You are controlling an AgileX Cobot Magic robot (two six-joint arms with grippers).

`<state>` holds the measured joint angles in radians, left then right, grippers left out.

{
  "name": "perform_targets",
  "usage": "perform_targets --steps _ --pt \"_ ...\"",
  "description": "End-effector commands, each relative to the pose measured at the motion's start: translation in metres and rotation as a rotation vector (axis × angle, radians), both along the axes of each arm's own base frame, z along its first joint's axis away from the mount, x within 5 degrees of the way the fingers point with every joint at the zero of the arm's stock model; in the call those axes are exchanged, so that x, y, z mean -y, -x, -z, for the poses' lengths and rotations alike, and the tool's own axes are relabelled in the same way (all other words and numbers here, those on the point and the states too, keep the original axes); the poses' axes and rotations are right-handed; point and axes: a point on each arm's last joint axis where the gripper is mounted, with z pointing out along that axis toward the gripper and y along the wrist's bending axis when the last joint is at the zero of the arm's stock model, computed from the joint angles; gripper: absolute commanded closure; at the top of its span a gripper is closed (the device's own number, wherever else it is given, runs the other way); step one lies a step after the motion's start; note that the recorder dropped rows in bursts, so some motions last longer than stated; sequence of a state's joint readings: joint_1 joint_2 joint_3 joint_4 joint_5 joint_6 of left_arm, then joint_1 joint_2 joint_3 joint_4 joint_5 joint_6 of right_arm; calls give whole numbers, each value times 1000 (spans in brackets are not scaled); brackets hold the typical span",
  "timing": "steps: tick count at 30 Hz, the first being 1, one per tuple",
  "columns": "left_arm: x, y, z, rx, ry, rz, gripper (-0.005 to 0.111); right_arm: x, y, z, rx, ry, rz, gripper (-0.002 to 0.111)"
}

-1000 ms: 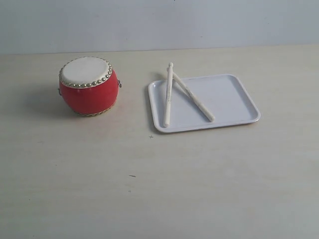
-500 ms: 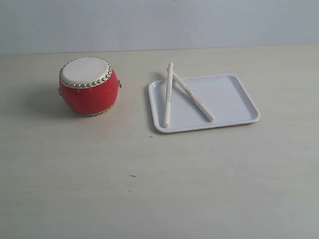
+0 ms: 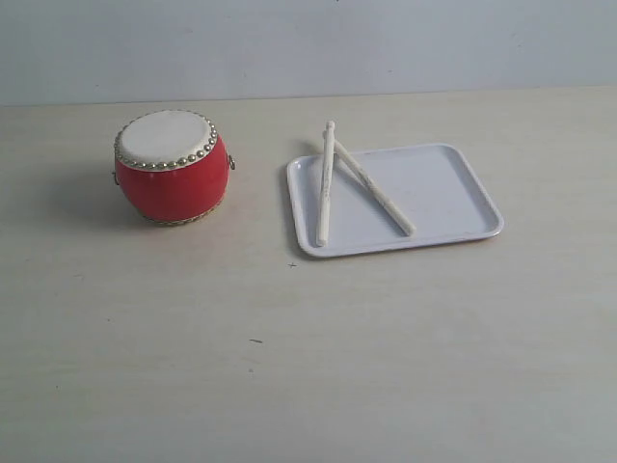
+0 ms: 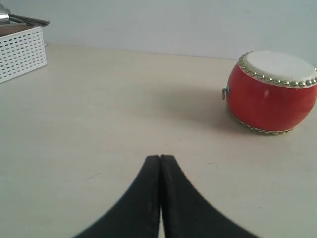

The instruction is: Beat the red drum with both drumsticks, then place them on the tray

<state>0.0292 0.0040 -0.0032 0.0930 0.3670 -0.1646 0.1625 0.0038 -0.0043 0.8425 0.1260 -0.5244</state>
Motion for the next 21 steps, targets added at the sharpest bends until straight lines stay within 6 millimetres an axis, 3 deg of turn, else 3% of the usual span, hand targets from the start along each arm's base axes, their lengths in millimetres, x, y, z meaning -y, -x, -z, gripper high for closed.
perform_targets --steps 1,21 --pt "0 0 1 1 -57 13 107 0 0 2 -2 11 -4 108" --pt "0 0 1 -3 -80 20 107 0 0 2 -2 11 -4 108"
